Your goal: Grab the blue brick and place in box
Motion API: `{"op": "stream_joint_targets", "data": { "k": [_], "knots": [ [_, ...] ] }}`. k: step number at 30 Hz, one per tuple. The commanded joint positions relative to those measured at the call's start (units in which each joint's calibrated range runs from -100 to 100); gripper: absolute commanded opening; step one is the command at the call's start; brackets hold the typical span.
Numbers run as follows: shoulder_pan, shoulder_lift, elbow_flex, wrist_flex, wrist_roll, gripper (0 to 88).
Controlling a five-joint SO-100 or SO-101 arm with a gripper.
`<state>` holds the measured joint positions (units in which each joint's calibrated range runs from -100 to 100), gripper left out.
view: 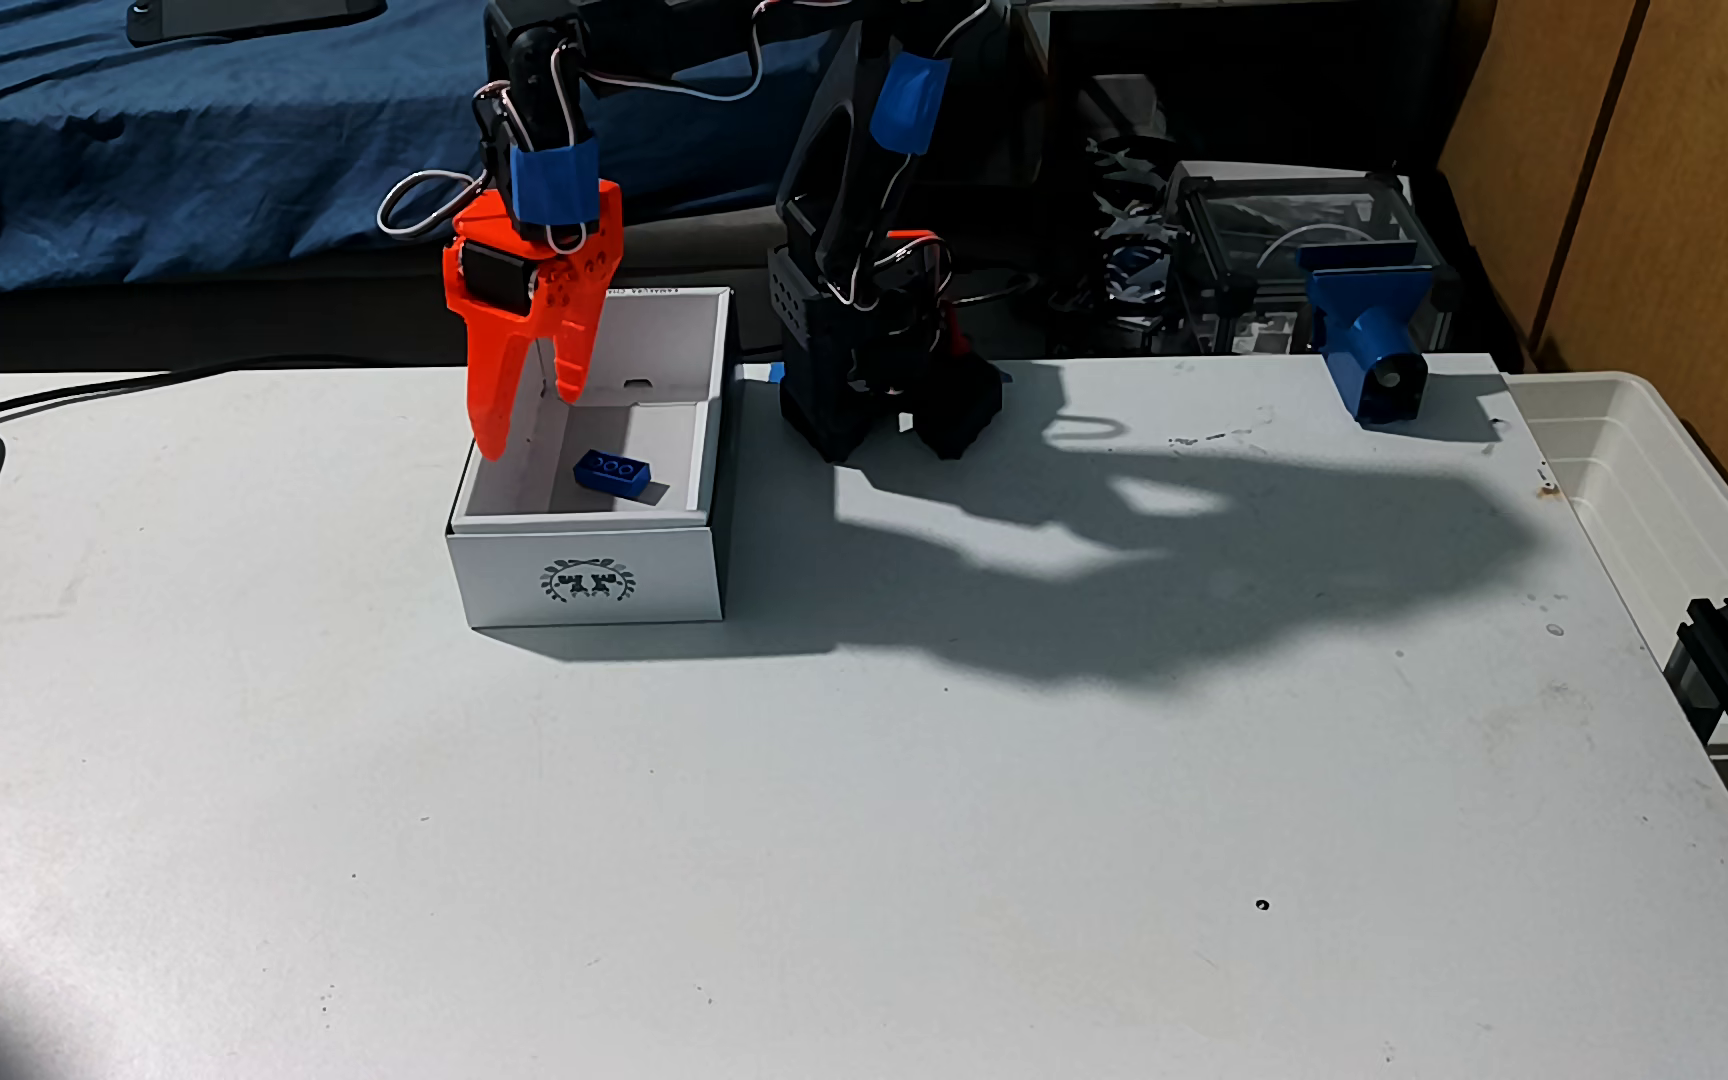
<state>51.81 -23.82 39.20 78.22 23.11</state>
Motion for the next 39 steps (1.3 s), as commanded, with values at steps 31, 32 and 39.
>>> {"op": "stream_joint_targets", "data": {
  "k": [31, 32, 39],
  "knots": [
    [-34.94, -1.76, -22.70, -0.28, -20.45, 27.0],
    [-35.83, -1.68, -22.61, -1.22, -21.03, 27.0],
    [-41.85, -1.68, -21.10, -7.95, -23.29, 27.0]
  ]
}}
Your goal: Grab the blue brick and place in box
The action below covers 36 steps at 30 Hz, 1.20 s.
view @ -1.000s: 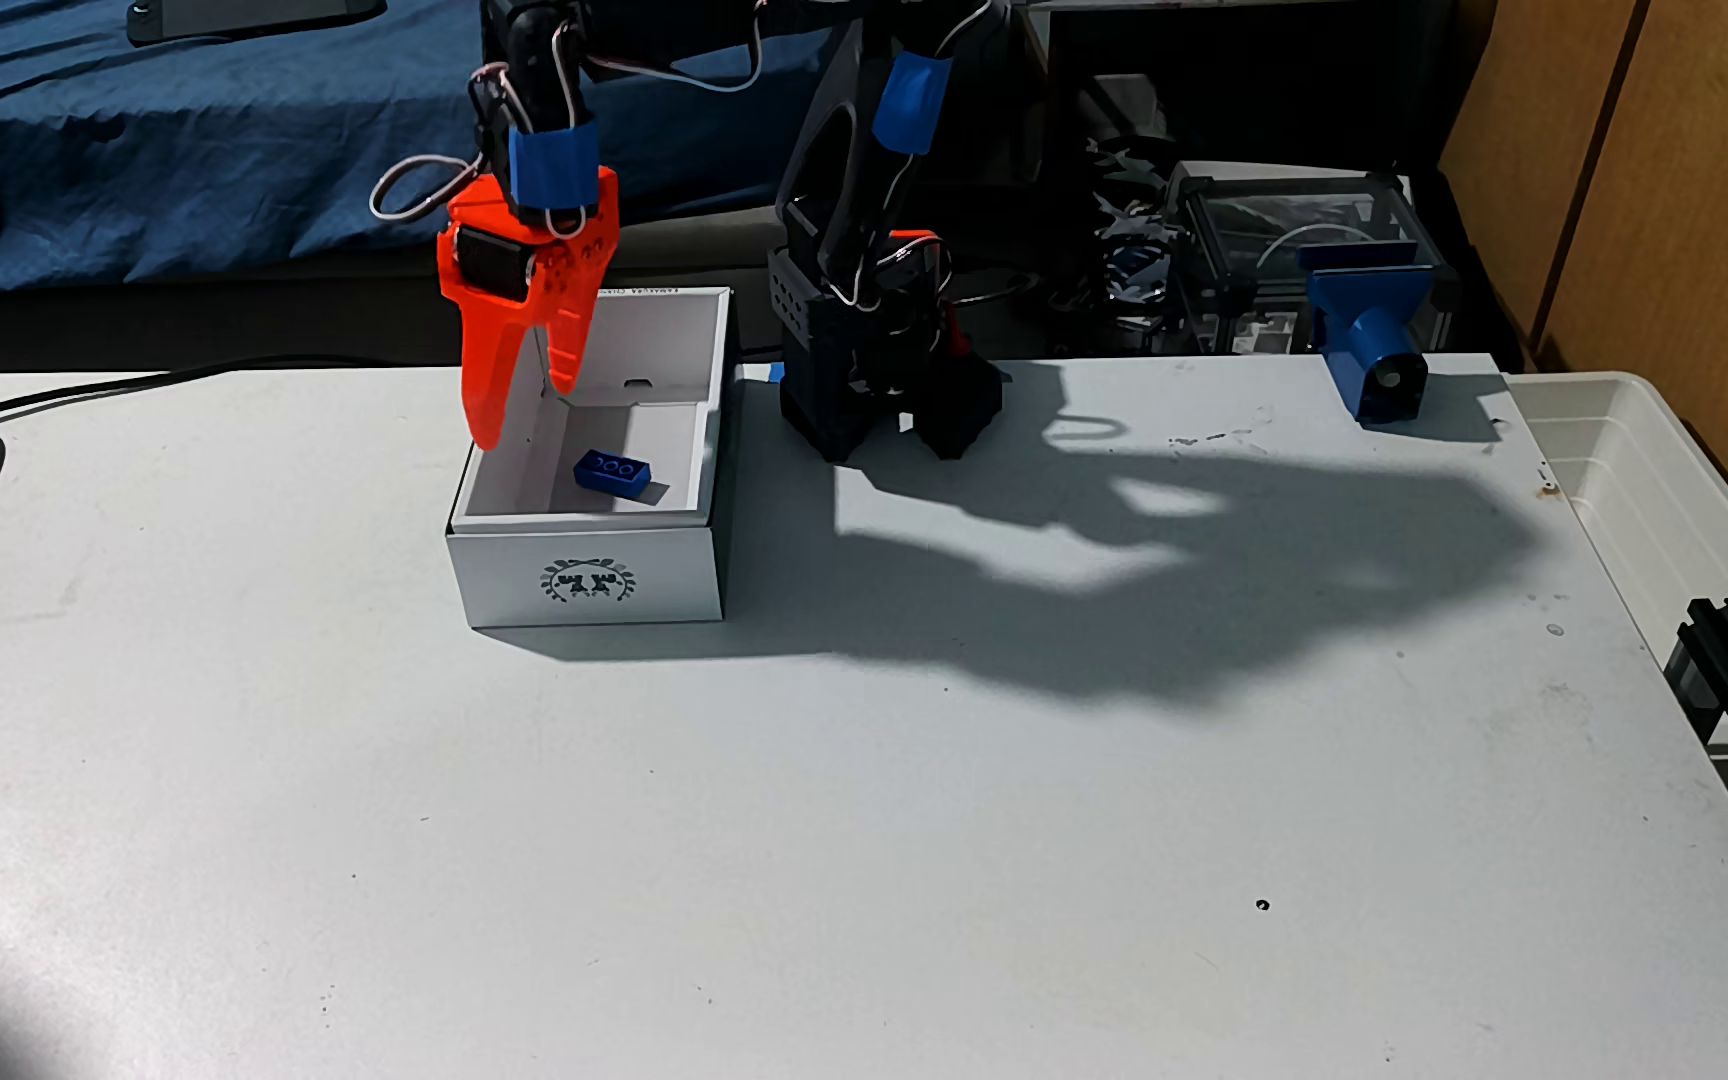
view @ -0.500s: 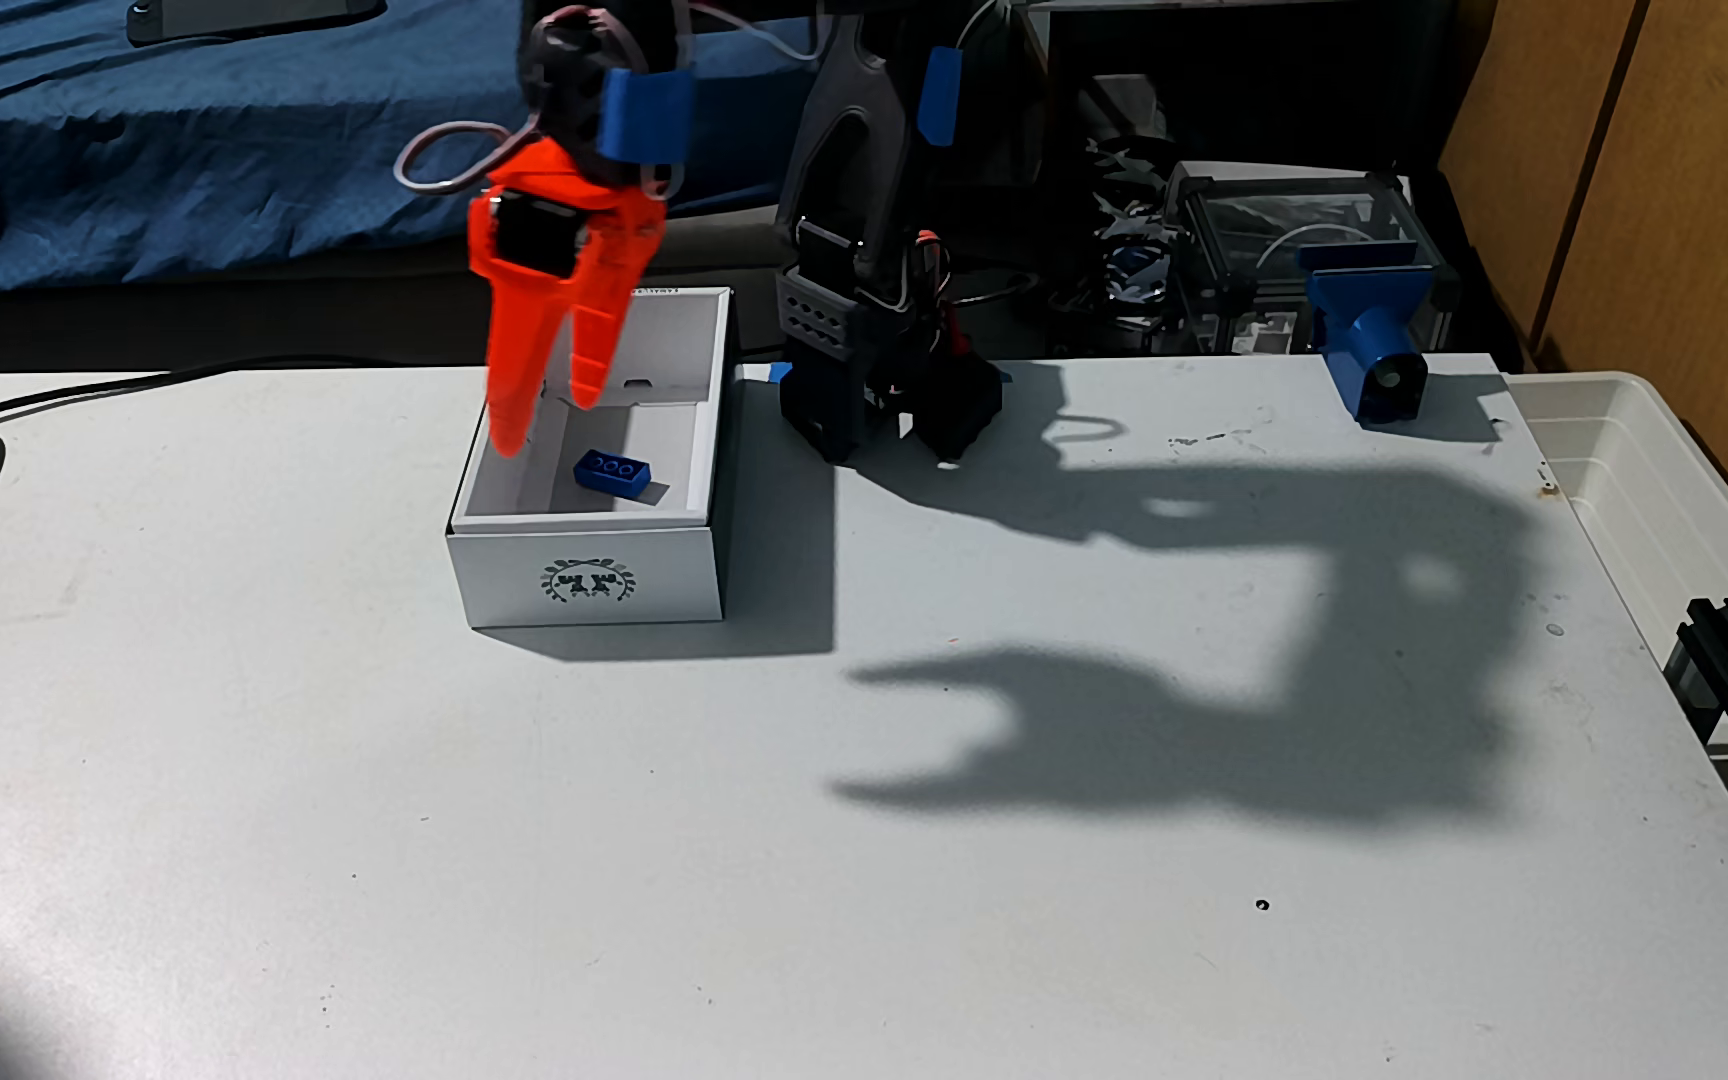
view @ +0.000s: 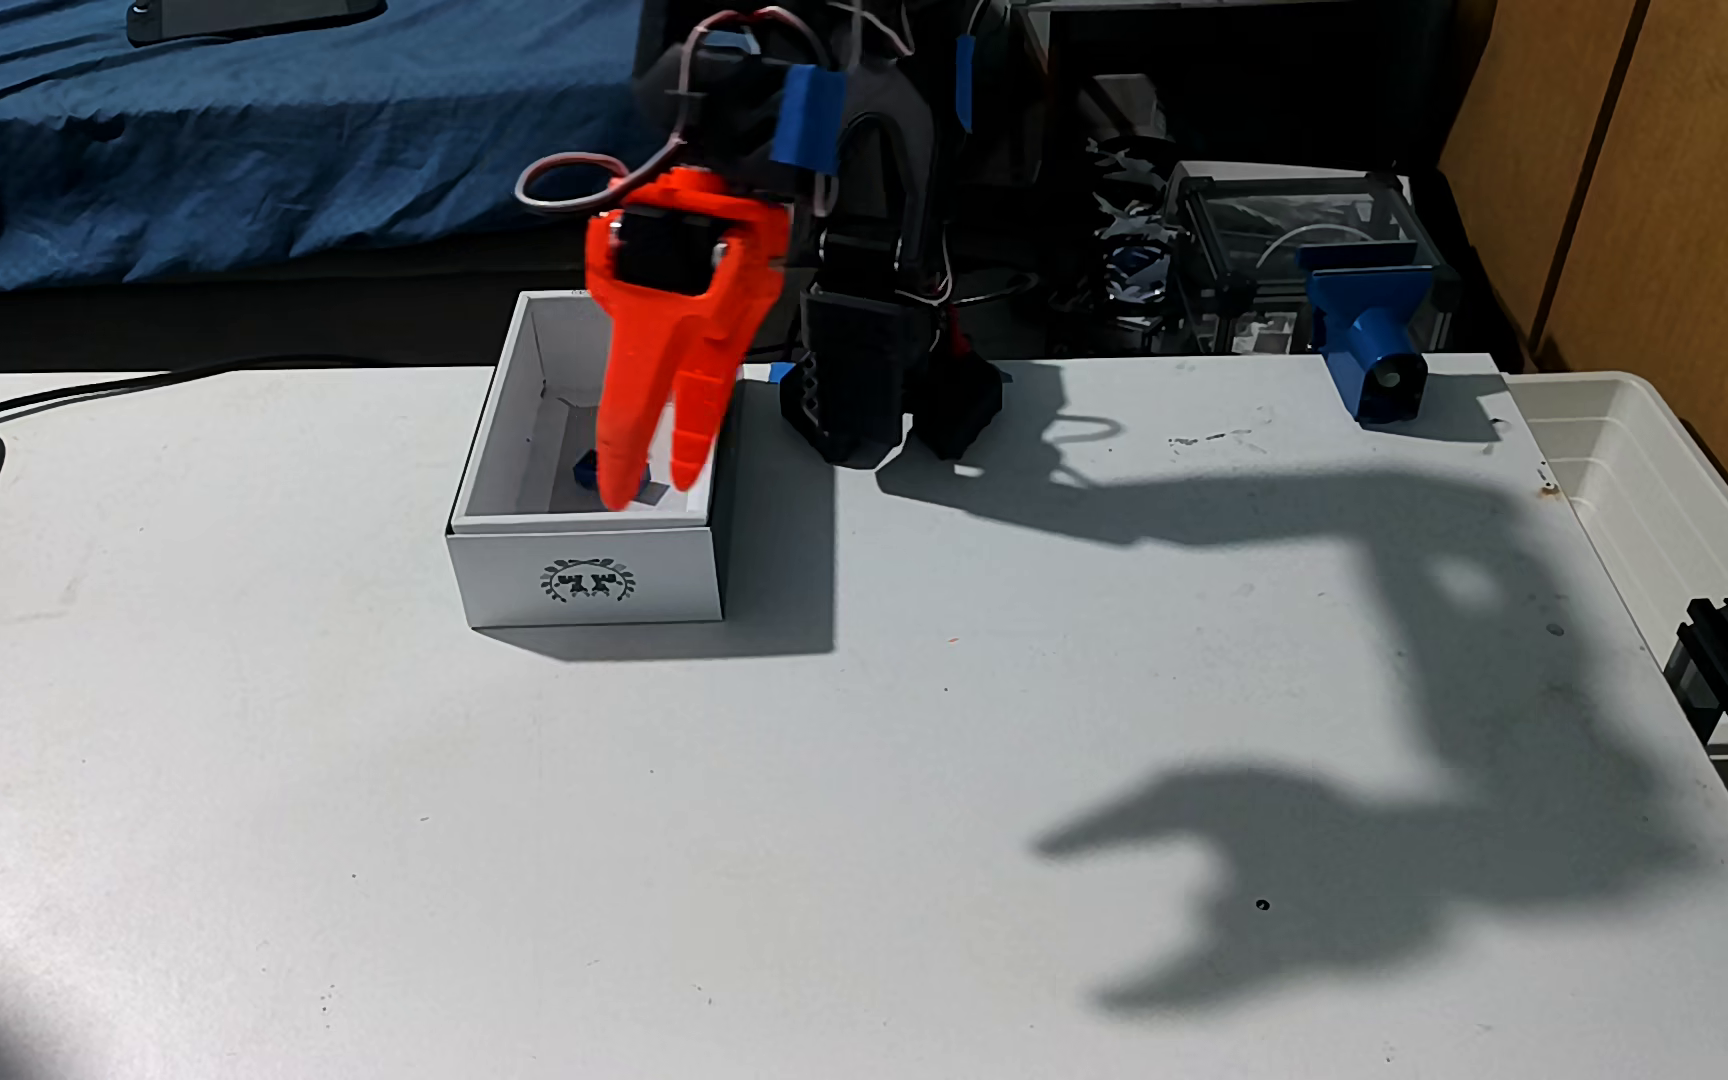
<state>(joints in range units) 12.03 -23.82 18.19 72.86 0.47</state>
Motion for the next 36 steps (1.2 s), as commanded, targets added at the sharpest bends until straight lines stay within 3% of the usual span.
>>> {"op": "stream_joint_targets", "data": {
  "k": [1, 8, 25, 36],
  "knots": [
    [-2.89, -1.76, 0.71, -3.62, -0.66, 27.0],
    [-7.27, -5.32, 8.69, -8.71, -1.18, 27.0],
    [-13.52, -38.97, 43.39, -27.75, -1.29, 27.0],
    [-15.45, -52.50, 58.82, -28.35, -0.71, 27.0]
  ]
}}
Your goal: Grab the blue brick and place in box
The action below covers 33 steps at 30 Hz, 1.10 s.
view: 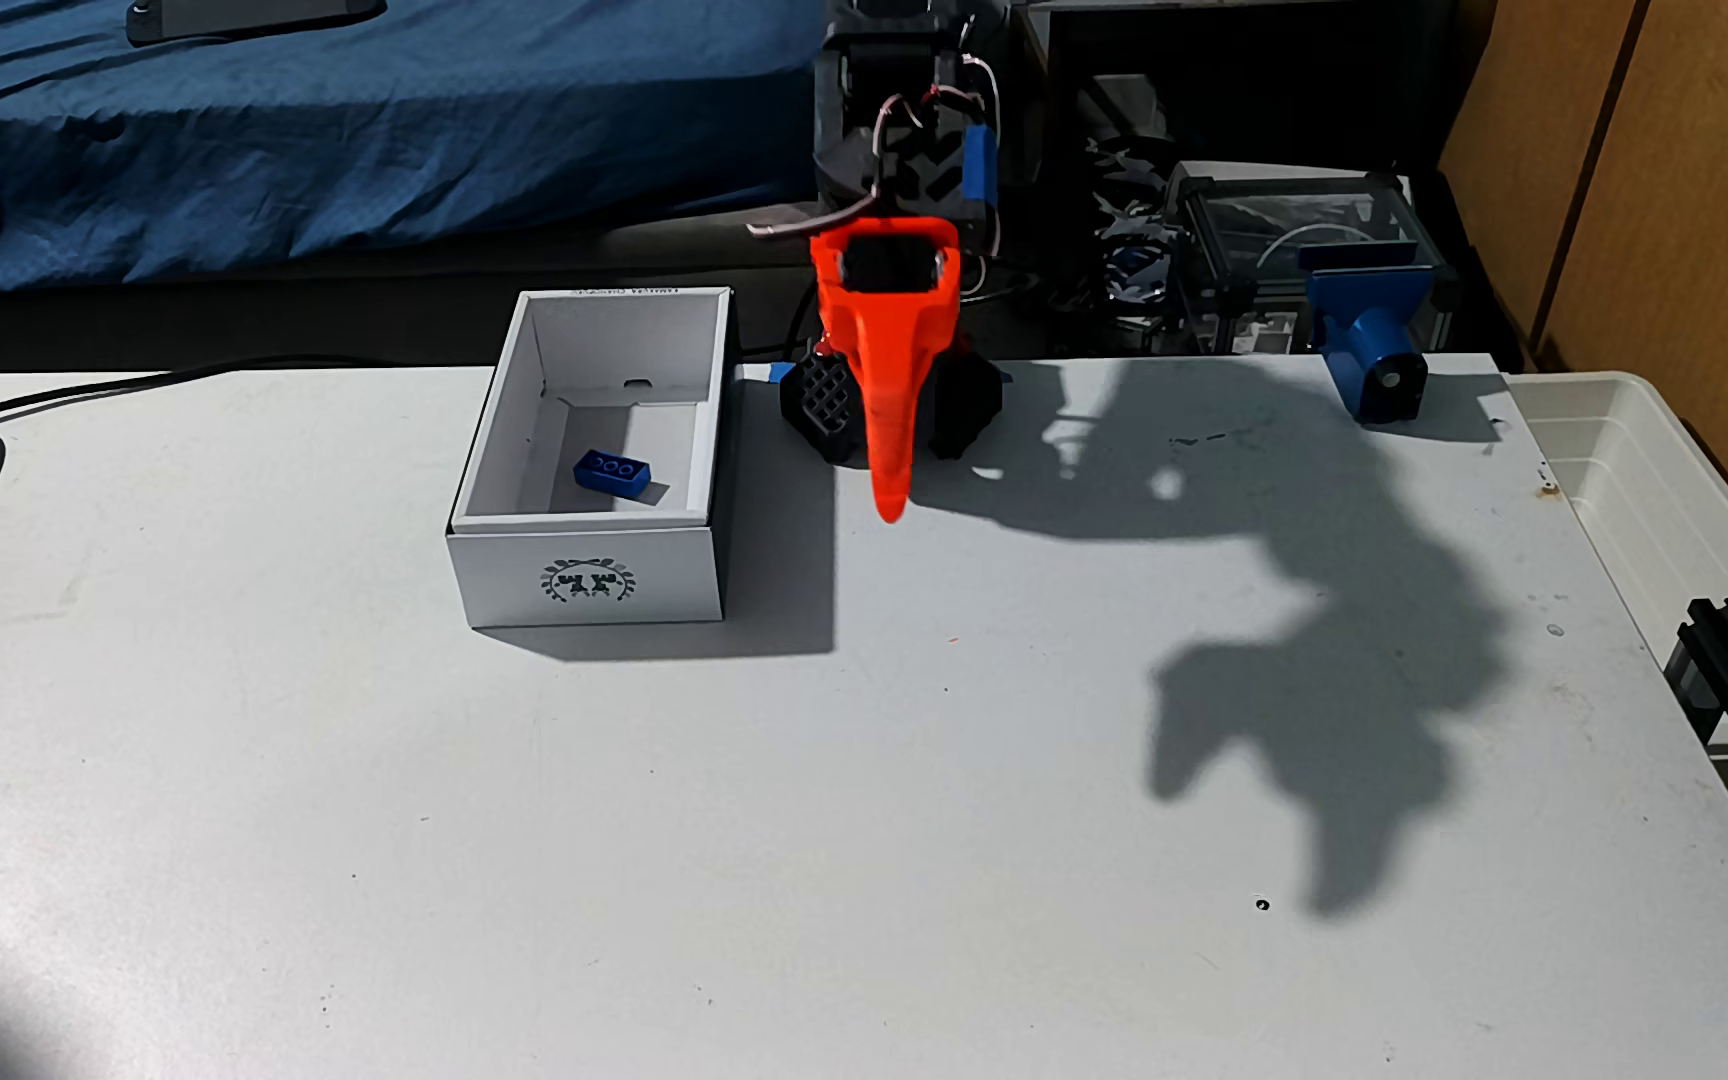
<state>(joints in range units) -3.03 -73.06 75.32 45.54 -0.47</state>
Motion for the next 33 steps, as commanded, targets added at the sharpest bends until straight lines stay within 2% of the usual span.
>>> {"op": "stream_joint_targets", "data": {
  "k": [1, 14, 18, 33],
  "knots": [
    [-0.39, -4.53, 2.94, -0.95, 0.29, 27.0],
    [0.13, -21.78, 18.02, 0.26, 0.13, 27.0],
    [0.05, -26.01, 19.35, 4.57, 0.24, 27.0],
    [0.05, -26.77, 19.35, 11.98, 0.34, 27.0]
  ]
}}
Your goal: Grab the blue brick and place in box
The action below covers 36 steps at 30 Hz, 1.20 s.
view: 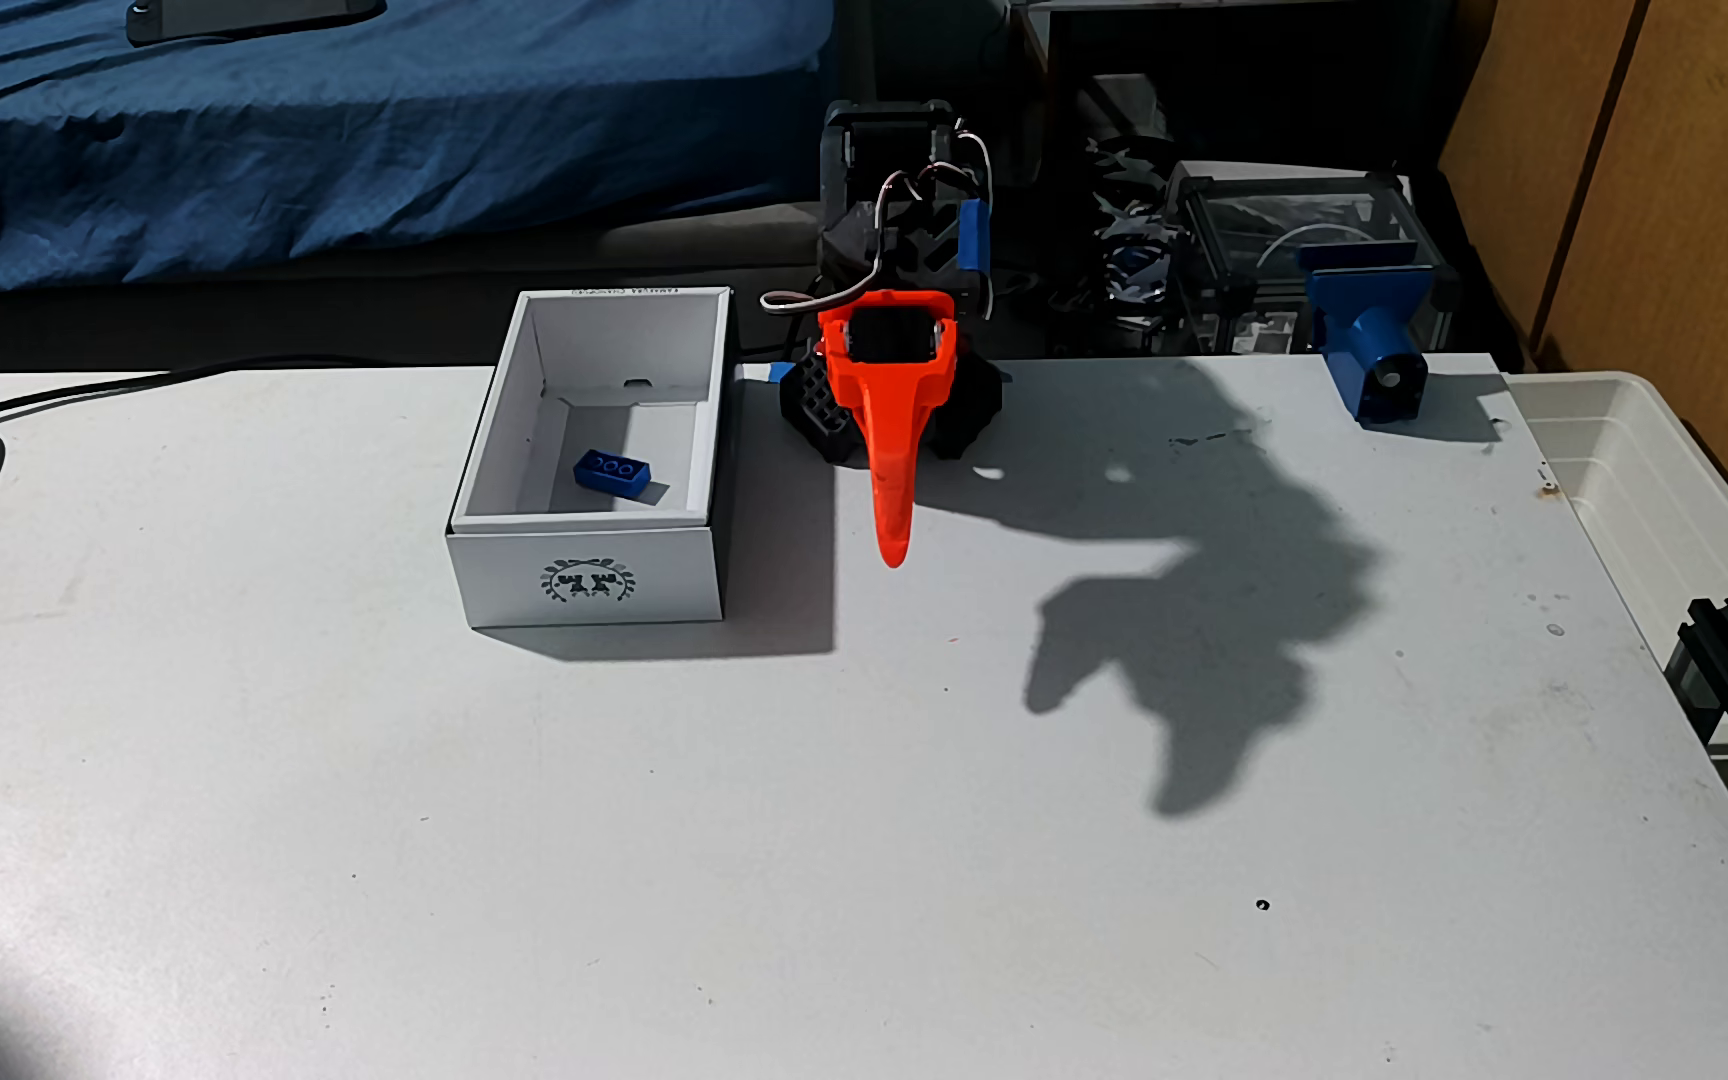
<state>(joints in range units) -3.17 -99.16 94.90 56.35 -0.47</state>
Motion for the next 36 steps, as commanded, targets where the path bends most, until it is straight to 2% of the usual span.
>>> {"op": "stream_joint_targets", "data": {
  "k": [1, 15, 30, 36],
  "knots": [
    [0.20, -0.68, -0.23, 1.95, 0.34, 27.0],
    [0.20, -0.68, -0.23, 4.88, 0.34, 26.8],
    [-0.24, -0.68, 1.01, 4.96, 0.29, 0.6],
    [-0.24, -0.68, 1.55, 4.27, -0.18, 0.7]
  ]
}}
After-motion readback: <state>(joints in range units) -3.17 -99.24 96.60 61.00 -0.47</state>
